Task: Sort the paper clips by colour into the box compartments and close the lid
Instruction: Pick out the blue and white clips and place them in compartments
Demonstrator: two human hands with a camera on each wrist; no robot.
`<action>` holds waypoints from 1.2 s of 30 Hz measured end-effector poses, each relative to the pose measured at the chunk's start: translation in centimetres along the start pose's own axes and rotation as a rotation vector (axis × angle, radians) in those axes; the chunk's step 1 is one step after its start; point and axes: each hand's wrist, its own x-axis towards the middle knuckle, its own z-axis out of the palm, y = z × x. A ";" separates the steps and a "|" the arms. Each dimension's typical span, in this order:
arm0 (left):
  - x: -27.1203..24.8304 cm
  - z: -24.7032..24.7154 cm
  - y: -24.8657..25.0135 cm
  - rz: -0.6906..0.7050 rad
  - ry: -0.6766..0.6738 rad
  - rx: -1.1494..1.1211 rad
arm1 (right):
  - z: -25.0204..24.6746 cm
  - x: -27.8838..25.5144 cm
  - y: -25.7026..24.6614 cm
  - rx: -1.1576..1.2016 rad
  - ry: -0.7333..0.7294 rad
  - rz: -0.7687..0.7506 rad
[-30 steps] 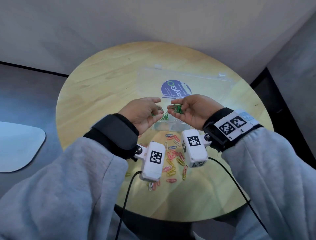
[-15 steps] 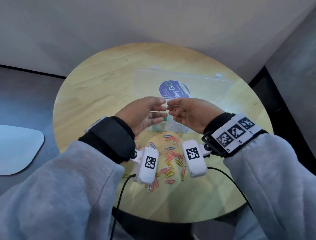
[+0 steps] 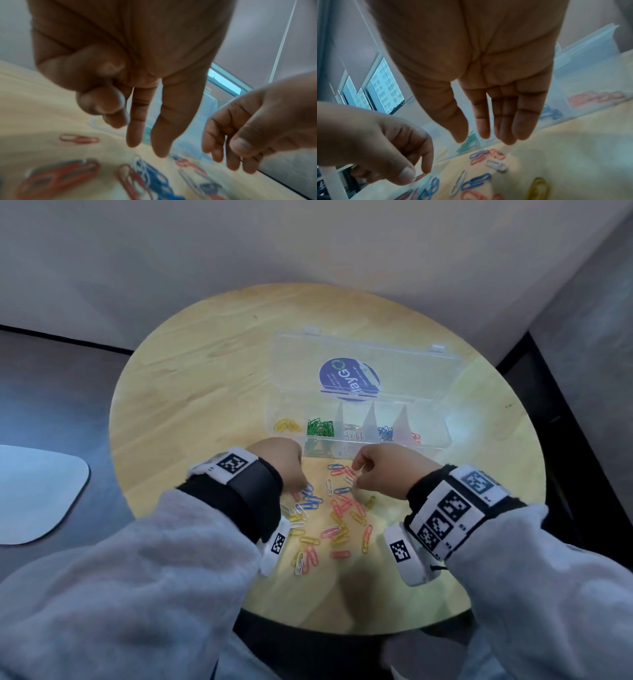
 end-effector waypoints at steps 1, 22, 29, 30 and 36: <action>0.1 0.2 0.2 0.002 -0.005 0.024 | 0.2 0.1 0.0 -0.024 -0.001 0.006; 0.9 1.4 0.5 0.037 -0.011 0.140 | 2.5 2.0 -0.5 -0.226 -0.075 -0.009; 0.4 -0.1 -0.5 0.008 -0.036 -0.148 | 1.3 1.1 0.5 0.101 -0.111 0.021; 0.3 -0.5 -0.9 0.003 -0.050 -0.240 | 1.0 0.9 0.9 0.289 -0.135 0.026; -0.8 -3.0 -1.9 0.031 -0.112 -0.941 | 0.0 0.2 1.9 1.144 -0.286 0.043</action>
